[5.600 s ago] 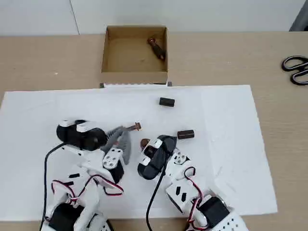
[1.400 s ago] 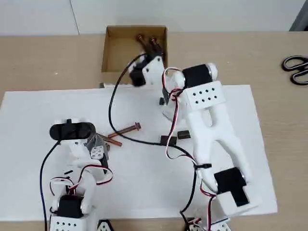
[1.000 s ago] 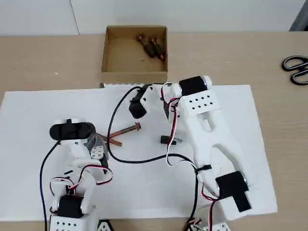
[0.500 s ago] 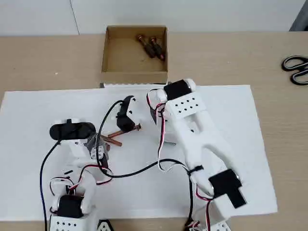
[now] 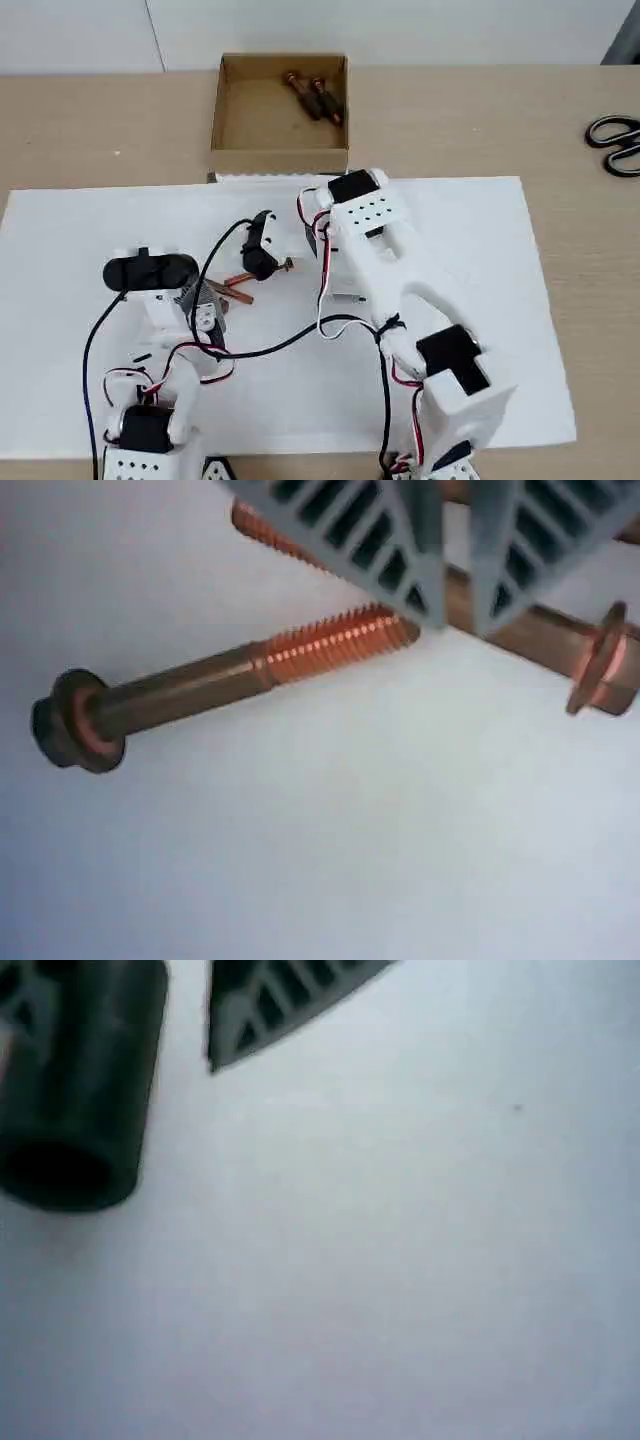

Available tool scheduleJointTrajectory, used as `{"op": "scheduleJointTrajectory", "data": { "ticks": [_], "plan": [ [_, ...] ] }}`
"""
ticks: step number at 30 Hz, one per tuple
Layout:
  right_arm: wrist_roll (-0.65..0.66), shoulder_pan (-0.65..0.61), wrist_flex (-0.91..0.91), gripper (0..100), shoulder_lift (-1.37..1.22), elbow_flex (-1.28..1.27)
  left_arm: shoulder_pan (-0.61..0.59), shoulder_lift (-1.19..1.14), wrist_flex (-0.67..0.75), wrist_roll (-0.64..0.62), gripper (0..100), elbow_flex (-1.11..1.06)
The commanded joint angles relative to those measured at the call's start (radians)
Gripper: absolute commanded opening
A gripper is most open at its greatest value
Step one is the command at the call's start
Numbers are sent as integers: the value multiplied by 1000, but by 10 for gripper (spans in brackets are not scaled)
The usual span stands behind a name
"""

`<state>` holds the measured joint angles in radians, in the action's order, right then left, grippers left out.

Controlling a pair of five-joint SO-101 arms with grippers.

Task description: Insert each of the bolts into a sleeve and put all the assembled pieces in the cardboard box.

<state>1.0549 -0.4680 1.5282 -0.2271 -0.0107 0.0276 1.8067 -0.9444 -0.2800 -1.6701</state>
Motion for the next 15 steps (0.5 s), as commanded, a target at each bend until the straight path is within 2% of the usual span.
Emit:
{"op": "scheduleJointTrajectory", "data": {
  "ticks": [1, 8, 12, 15],
  "plan": [
    [12, 24, -7, 95, 1, 0, -6, 9, 9, -6, 7, 2],
    [15, 25, -5, 96, -4, 0, -6, 9, 9, -6, 7, 2],
    [15, 25, -2, 146, 2, 0, -6, 9, 9, -6, 7, 2],
    [15, 25, 4, 145, 4, 0, -6, 9, 9, -6, 7, 2]
  ]
}}
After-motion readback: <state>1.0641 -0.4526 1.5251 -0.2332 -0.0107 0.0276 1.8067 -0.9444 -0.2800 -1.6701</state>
